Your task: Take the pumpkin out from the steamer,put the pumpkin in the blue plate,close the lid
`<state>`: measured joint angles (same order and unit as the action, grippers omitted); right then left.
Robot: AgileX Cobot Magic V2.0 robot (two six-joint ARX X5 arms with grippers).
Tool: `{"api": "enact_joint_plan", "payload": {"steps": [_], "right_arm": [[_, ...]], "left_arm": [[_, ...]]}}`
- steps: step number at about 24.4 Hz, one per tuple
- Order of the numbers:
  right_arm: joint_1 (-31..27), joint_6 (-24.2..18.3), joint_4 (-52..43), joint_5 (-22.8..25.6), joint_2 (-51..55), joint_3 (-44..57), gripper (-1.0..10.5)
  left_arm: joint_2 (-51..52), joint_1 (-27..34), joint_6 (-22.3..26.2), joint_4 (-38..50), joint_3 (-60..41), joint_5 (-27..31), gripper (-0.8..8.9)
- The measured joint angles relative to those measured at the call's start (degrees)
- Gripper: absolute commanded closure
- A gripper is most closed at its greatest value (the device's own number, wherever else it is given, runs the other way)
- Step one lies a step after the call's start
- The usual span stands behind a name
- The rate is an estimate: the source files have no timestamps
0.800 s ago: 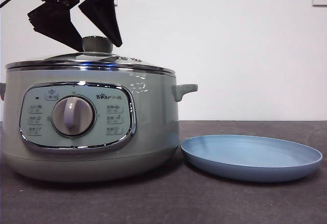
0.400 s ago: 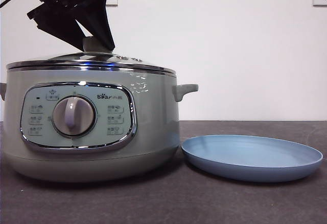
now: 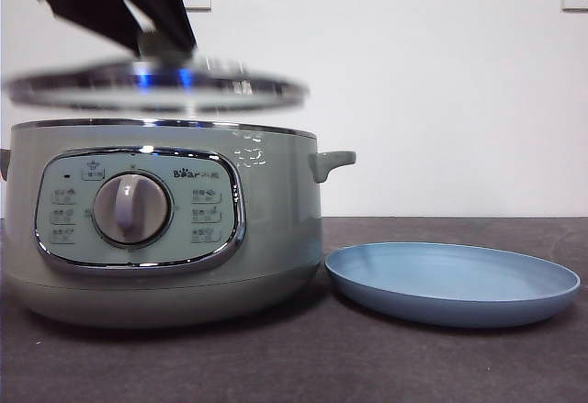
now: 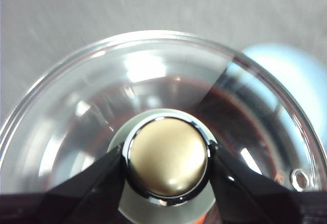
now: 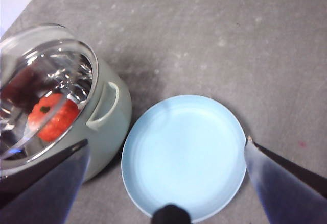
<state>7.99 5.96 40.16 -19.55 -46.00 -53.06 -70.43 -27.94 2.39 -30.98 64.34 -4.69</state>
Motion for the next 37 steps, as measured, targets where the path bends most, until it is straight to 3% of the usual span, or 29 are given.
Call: {"api": "enact_joint_plan", "payload": {"steps": [7,13,17,24,29,31,37], "right_arm": [[4.48,0.00,-8.17,-1.31,-4.04,-0.44,4.4],[12.37,-1.18,-10.71,-1.36,-12.83,-3.63,4.3],[18.05,-2.78,-10.51,-1.42,-21.40,-9.33,3.4],[26.56,-6.71,-4.79,-1.27,-36.92,-24.63,3.4],[34.58,-14.34,7.02,6.84,-54.21,-44.41,3.5],[36.59,-16.39,9.60,7.80,-59.93,-49.92,3.5],[38.99,-19.87,9.81,10.56,-69.68,-52.37,3.5]], "left_arm": [[12.35,-0.04,0.00,-1.27,0.00,5.03,8.22],[21.59,-0.15,0.00,-8.07,0.00,14.23,8.22],[26.18,-0.15,0.02,-12.07,0.00,20.72,8.22],[31.91,-0.15,0.02,-17.07,0.00,29.51,8.22],[33.68,-0.15,0.02,-20.92,0.00,32.79,8.22],[33.64,-0.15,0.02,-21.73,0.00,32.65,8.22],[33.38,-0.15,0.02,-21.75,0.00,32.54,8.22]]}}
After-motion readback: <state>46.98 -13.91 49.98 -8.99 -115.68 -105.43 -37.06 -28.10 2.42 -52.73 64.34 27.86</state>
